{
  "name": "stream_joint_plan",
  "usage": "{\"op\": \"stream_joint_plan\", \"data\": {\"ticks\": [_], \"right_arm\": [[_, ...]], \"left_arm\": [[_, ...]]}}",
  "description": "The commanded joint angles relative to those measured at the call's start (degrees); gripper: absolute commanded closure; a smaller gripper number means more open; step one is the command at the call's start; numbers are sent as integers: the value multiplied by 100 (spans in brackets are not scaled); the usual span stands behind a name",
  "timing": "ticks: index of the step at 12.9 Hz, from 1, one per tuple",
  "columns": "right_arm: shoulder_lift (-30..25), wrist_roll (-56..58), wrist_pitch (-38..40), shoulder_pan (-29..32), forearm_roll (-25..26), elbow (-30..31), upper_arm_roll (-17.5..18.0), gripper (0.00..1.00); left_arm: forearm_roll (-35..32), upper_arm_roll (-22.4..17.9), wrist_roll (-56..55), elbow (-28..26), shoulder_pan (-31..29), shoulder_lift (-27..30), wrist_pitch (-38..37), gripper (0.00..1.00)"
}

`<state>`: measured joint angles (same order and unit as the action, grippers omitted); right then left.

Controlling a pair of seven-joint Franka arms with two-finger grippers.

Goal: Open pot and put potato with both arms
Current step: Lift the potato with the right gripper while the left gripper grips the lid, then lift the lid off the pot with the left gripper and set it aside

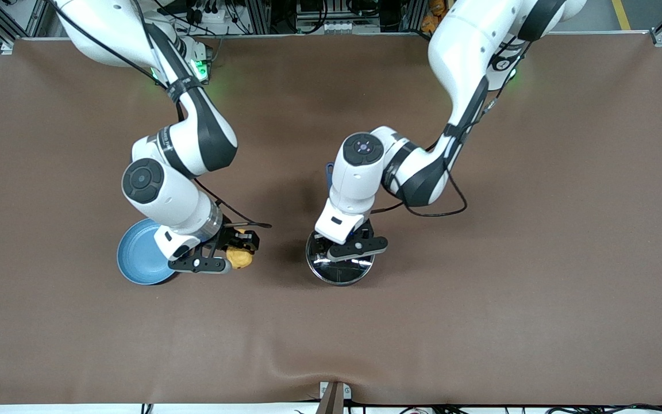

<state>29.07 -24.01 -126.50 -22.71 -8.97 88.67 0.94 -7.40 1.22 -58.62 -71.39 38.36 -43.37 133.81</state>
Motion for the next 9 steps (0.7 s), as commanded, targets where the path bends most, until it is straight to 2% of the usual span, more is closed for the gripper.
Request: {"op": "stream_joint_plan", "data": {"ticks": [1,2,6,9], "right_arm": [[81,-366,91,-241,-96,-270,-41,100],[160,-498,82,-355,-78,-367,-41,100],[783,-1053,3,-909,-34,-1104,-59,100],[1161,-1071,-821,-1208,-8,-1168,-59,100]], "left_arm": [[133,53,113,-436,-310,837,-626,72],[290,141,332,-655,-468,1074,-715,72],[878,457,1517,-2393,-1346,2655,-734,72],[1091,467,2449,-3449,-1822,3422,-734,71]]}}
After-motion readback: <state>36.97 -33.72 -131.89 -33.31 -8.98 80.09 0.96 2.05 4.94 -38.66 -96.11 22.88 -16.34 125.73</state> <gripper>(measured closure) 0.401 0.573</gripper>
